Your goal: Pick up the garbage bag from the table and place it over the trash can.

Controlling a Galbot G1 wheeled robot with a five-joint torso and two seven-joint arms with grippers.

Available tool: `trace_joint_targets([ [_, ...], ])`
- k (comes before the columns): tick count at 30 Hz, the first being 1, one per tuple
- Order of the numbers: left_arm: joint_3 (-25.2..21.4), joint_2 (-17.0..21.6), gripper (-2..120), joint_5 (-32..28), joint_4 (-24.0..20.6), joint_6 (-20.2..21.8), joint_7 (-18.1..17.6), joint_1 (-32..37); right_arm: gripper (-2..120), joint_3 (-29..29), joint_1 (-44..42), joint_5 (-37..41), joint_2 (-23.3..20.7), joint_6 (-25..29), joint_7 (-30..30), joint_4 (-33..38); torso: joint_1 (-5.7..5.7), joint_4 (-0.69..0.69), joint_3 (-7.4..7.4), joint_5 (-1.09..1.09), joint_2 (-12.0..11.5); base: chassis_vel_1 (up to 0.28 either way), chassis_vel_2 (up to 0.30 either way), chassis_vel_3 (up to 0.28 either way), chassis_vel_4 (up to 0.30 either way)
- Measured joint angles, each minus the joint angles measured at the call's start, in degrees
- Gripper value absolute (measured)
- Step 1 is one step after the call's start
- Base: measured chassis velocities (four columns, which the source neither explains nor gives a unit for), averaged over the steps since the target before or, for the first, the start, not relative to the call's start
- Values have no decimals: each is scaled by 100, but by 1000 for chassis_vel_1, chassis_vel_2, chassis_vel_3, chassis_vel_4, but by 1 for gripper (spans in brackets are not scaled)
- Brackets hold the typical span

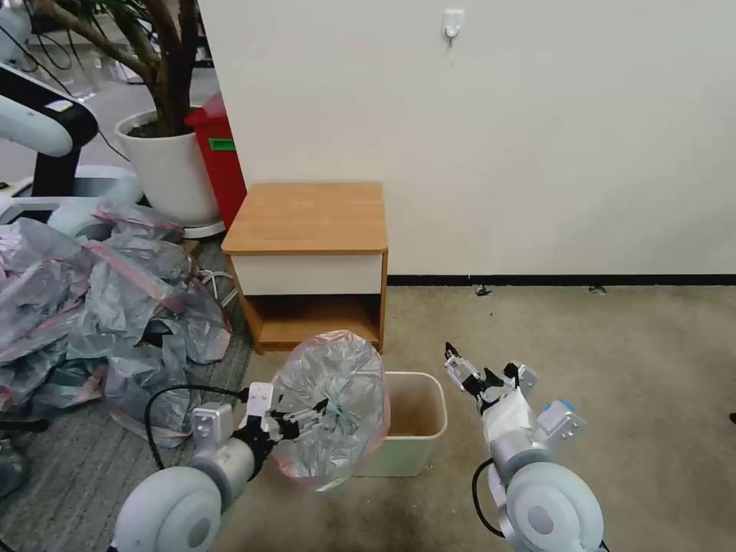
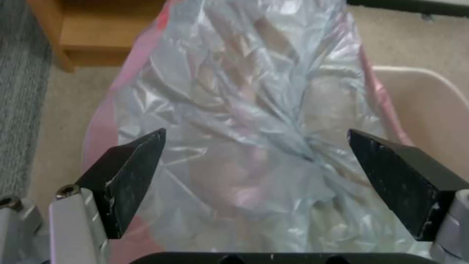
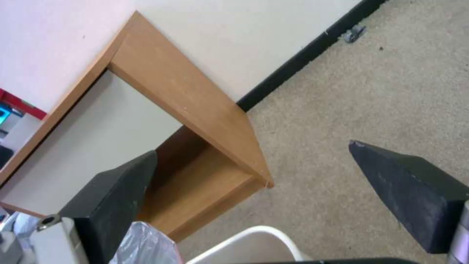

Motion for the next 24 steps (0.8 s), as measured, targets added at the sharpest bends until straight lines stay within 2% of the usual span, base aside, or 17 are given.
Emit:
trace_joint_targets([
  [8,158,-111,91,26,309,-5,-58,-158,100,22,-59,-60,3,60,0,-17,0,0,0,0,0,0,0,0,0],
  [12,246,-179,82,40,438,-6,-137,-256,100,38,-70,-62,9,85,-1,-52,0,0,0,0,0,0,0,0,0],
  [24,489,-166,82,48,685,-10,-300,-479,100,41,-96,-90,30,127,-9,-117,0,0,0,1,0,0,0,0,0],
])
